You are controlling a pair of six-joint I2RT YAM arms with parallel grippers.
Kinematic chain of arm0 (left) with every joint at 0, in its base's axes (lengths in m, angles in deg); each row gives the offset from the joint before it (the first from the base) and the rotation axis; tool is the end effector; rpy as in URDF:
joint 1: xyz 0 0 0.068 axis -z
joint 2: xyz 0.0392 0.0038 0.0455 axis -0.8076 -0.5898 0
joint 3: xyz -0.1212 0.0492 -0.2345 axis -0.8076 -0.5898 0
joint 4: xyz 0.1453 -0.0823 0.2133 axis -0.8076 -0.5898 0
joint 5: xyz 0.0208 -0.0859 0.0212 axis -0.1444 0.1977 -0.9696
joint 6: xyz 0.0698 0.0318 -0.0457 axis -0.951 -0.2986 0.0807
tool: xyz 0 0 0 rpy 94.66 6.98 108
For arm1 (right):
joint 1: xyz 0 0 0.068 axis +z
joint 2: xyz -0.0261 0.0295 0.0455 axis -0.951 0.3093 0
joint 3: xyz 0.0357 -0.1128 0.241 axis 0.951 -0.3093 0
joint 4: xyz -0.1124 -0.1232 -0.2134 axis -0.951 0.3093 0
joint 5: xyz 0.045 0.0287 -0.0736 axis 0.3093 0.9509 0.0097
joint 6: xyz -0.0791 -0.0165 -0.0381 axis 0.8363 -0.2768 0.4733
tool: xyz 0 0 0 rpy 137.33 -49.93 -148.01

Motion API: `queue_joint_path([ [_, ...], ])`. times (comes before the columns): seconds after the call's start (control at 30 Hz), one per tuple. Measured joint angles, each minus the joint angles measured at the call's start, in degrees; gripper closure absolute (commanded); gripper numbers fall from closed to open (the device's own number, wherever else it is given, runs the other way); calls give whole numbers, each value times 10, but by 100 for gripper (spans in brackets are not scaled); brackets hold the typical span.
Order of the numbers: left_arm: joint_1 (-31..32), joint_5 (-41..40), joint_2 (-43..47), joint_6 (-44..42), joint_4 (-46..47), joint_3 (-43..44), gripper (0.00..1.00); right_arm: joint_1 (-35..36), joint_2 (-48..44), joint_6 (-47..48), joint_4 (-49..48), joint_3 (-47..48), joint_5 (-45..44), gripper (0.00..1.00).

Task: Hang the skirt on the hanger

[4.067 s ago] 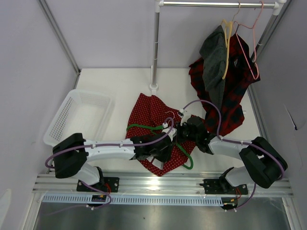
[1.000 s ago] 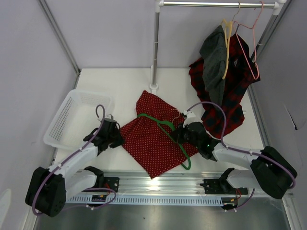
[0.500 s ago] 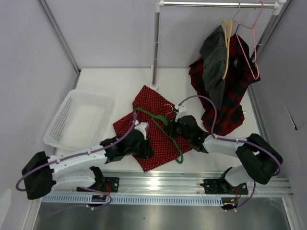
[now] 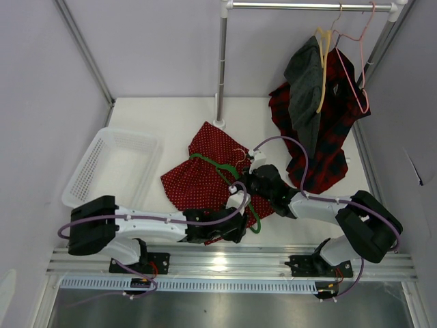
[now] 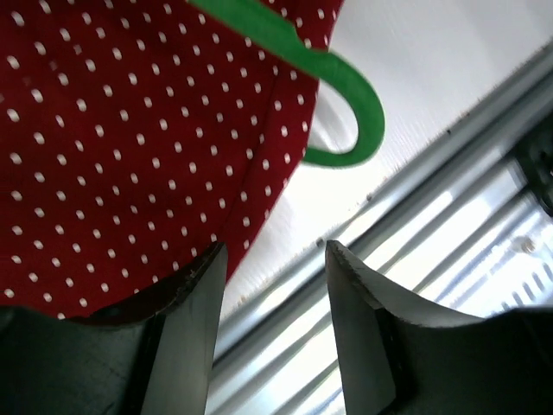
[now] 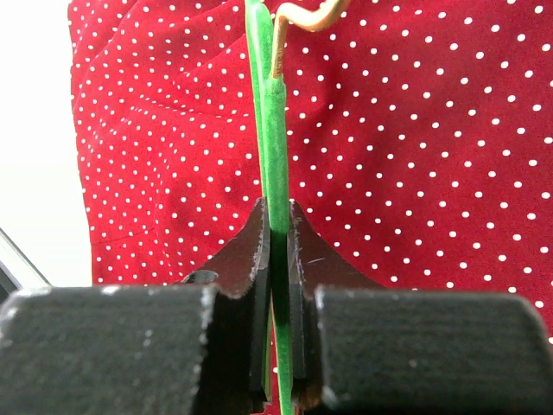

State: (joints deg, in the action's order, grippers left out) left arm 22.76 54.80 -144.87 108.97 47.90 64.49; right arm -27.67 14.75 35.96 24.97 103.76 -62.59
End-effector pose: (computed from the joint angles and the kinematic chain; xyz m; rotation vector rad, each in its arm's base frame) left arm 0.0942 -0.3015 0.1455 0.6501 2.3548 -0.6410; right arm 0.2425 0.2351 0.1495 -0.3424 2.0684 0.7407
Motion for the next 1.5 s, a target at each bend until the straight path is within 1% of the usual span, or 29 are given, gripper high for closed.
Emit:
queue_joint_path([
  [0.23,9,-74,-44,-25,-3,33,49,1,-1,1,2,0,0,97],
  [0.37,10,-85,-62,-34,-2,33,53,1,-1,2,2,0,0,97],
  [0.43,11,-87,-69,-35,-2,33,58,1,-1,2,3,0,0,97],
  [0.5,12,-90,-74,-35,-2,33,60,1,-1,2,3,0,0,97],
  [0.57,13,-90,-76,-34,1,32,67,1,-1,2,3,0,0,97],
  [0.6,14,-90,-78,-34,3,32,74,1,-1,2,3,0,0,97],
  [0.67,16,-92,-79,-34,7,30,82,1,-1,2,3,0,1,97],
  [0.7,16,-92,-79,-35,9,30,90,1,-1,2,3,0,1,97],
  [0.77,18,-91,-79,-36,11,29,99,2,-1,2,2,0,1,98],
  [0.8,18,-90,-79,-38,12,28,100,2,-1,2,2,0,1,98],
  [0.97,29,-80,-79,-39,25,25,100,2,-1,2,3,0,1,98],
  [1.23,60,-48,-56,-38,38,-5,100,2,0,2,4,0,1,98],
  [1.5,74,-28,16,-28,22,-41,100,9,-7,2,14,1,-3,98],
])
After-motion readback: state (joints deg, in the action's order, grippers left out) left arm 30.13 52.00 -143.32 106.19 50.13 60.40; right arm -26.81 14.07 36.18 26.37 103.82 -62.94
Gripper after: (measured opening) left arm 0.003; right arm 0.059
